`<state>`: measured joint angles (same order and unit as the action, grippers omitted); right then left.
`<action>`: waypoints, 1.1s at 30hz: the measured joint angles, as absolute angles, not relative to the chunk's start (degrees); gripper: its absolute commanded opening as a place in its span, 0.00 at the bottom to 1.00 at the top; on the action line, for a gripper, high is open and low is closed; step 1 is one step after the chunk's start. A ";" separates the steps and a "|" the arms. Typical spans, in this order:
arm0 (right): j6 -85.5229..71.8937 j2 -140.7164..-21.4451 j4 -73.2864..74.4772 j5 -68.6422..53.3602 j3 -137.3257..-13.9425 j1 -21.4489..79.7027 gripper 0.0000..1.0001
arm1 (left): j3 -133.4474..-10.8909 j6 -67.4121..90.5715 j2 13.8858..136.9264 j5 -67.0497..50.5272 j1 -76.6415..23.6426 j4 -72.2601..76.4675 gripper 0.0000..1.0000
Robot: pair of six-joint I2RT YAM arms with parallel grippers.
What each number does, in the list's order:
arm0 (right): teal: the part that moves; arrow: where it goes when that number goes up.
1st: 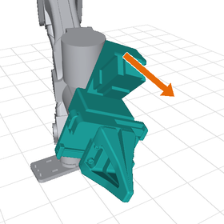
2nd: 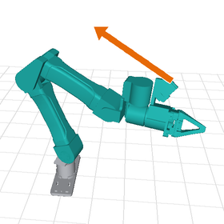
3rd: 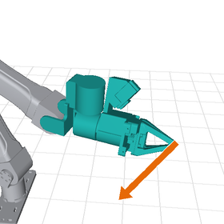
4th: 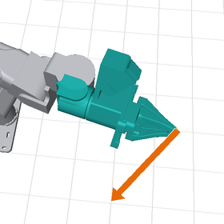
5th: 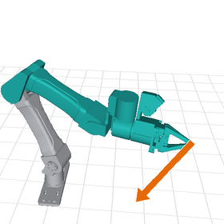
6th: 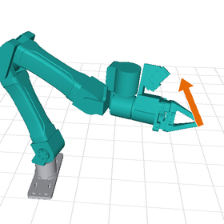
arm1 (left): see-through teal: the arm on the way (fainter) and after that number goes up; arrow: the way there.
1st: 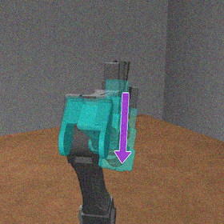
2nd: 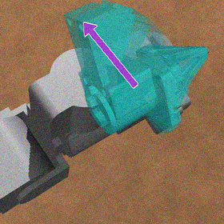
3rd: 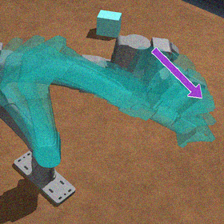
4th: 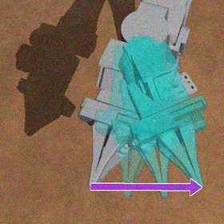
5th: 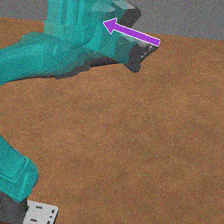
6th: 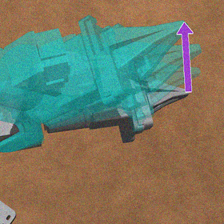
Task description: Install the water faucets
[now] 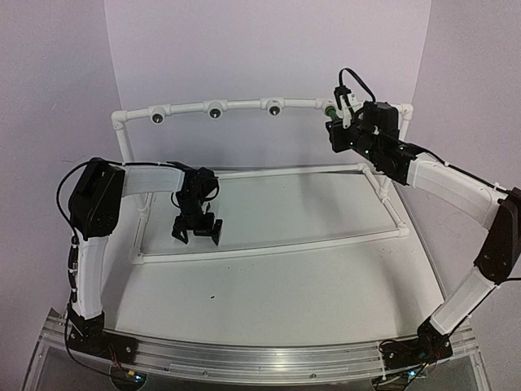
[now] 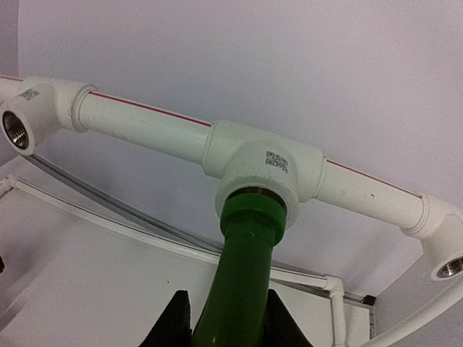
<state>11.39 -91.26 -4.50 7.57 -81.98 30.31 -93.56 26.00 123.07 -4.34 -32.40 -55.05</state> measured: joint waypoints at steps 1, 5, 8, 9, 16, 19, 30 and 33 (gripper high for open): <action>9.26 -91.26 -4.65 7.16 -81.95 30.24 0.26 | -93.54 26.00 123.07 -4.34 -32.40 -55.05 1.00; 1.49 -91.27 -4.84 6.16 -81.95 30.13 0.22 | -93.21 26.00 123.04 -4.32 -32.40 -55.15 1.00; -3.89 -91.29 -5.00 5.27 -81.93 30.00 0.21 | -93.03 26.00 123.04 -4.32 -32.40 -55.24 1.00; -6.25 -91.29 -5.10 4.63 -81.86 29.86 0.20 | -92.97 26.00 123.02 -4.32 -32.40 -55.27 1.00; -21.17 -91.29 -5.98 -0.26 -81.72 28.76 0.17 | -92.97 25.98 123.00 -4.34 -32.40 -55.48 1.00; -28.16 -91.29 -6.63 -3.44 -81.59 27.90 0.17 | -92.97 25.98 123.00 -4.34 -32.40 -55.50 1.00; -54.19 -91.44 -16.38 -20.73 -77.53 22.26 0.15 | -92.97 25.96 123.00 -4.34 -32.24 -55.56 1.00; -59.81 -91.81 -19.49 -24.63 -76.78 21.20 0.17 | -92.97 25.94 123.00 -4.34 -32.19 -55.59 1.00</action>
<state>-59.81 -91.81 -19.49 -24.63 -76.78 21.20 -92.97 25.94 123.00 -4.34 -32.19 -55.59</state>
